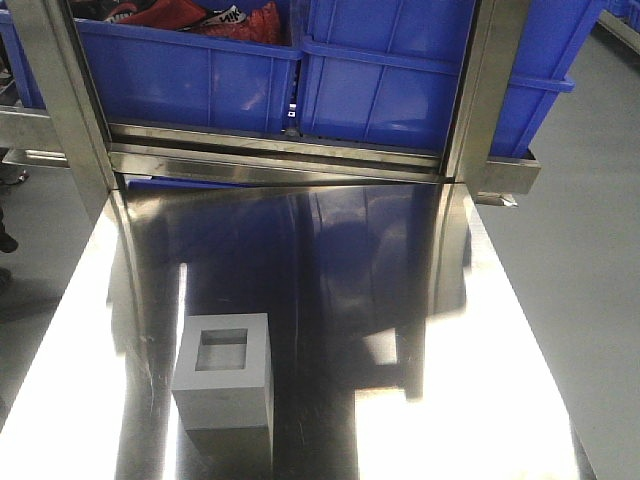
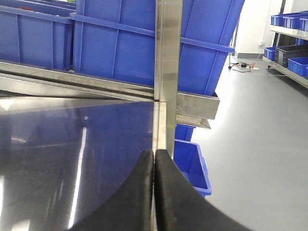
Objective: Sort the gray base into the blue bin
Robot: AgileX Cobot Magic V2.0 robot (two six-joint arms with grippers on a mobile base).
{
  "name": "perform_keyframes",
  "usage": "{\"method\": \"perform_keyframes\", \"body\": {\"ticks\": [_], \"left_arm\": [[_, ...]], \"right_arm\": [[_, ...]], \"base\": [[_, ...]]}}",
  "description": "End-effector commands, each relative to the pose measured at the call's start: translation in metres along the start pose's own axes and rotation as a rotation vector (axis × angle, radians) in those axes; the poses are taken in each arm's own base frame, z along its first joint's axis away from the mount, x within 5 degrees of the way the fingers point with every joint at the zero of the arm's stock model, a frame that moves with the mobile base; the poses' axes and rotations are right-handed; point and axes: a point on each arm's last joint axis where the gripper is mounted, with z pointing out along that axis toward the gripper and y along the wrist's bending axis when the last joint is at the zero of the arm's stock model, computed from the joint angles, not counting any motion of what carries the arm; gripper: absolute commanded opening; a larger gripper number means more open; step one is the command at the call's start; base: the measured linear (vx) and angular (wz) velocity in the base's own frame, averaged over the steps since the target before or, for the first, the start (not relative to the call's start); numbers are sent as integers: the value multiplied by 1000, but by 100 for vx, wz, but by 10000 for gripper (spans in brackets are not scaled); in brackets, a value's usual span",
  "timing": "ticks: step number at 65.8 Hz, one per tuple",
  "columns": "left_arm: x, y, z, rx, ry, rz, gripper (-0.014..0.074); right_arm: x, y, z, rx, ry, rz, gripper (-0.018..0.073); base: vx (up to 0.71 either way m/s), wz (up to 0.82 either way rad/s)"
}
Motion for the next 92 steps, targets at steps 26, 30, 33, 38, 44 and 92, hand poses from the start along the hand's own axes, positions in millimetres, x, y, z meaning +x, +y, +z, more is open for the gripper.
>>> {"method": "perform_keyframes", "body": {"ticks": [26,30,33,38,44,92], "left_arm": [[2,0,0,11,-63,-9,-6],[2,0,0,11,-63,-9,-6],[2,0,0,11,-63,-9,-6],[2,0,0,11,-63,-9,-6],[2,0,0,11,-63,-9,-6],[-3,-1,-1,10,-86,61,-6]], "right_arm": [[-3,0,0,1,-75,-16,-9],[-3,0,0,1,-75,-16,-9],[-3,0,0,1,-75,-16,-9],[-3,0,0,1,-75,-16,-9],[-3,0,0,1,-75,-16,-9],[-3,0,0,1,-75,-16,-9]], "base": [[0,0],[0,0],[0,0],[0,0],[0,0],[0,0]]}}
